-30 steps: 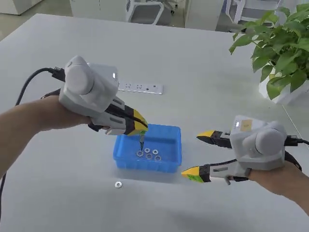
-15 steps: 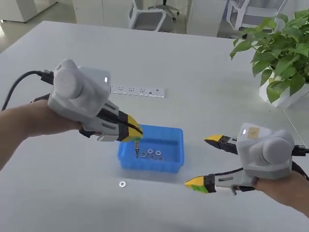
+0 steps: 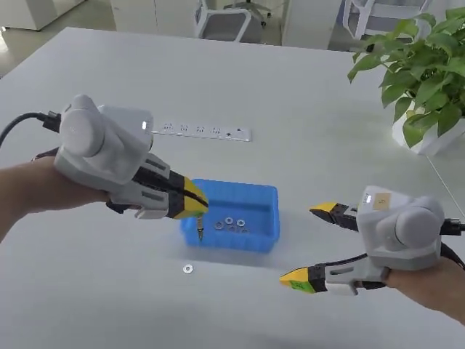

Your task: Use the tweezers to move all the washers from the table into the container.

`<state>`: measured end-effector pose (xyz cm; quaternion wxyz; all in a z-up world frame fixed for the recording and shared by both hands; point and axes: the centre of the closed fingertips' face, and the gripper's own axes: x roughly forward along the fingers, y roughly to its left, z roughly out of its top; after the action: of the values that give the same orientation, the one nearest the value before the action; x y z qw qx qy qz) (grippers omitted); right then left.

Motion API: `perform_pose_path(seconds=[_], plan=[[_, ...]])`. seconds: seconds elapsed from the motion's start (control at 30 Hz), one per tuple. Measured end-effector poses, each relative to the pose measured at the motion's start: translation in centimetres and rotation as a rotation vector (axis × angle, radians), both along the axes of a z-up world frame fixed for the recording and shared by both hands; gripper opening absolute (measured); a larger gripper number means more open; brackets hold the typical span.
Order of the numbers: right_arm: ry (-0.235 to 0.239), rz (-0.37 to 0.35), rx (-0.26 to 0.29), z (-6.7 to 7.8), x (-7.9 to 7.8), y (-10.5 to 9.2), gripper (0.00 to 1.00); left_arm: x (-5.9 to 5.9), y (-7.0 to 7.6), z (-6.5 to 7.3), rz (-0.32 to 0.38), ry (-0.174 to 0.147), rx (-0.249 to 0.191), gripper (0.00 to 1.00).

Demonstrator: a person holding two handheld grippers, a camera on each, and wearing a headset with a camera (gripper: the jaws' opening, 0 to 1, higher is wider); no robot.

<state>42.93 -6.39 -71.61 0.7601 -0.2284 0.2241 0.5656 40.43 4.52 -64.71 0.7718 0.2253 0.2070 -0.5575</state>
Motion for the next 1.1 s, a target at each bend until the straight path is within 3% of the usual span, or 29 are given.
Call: perform_pose_path(seconds=[0.4, 1.1], plan=[[0.013, 0.011, -0.005, -0.7, -0.6, 0.3, 0.81, -1.1, 1.2, -1.8, 0.012, 0.017, 0.002, 0.05], [0.026, 0.019, -0.015, -1.8, -1.3, 0.2, 0.8, -2.3, 1.6, -4.4, 0.019, 0.065, -0.017, 0.05]])
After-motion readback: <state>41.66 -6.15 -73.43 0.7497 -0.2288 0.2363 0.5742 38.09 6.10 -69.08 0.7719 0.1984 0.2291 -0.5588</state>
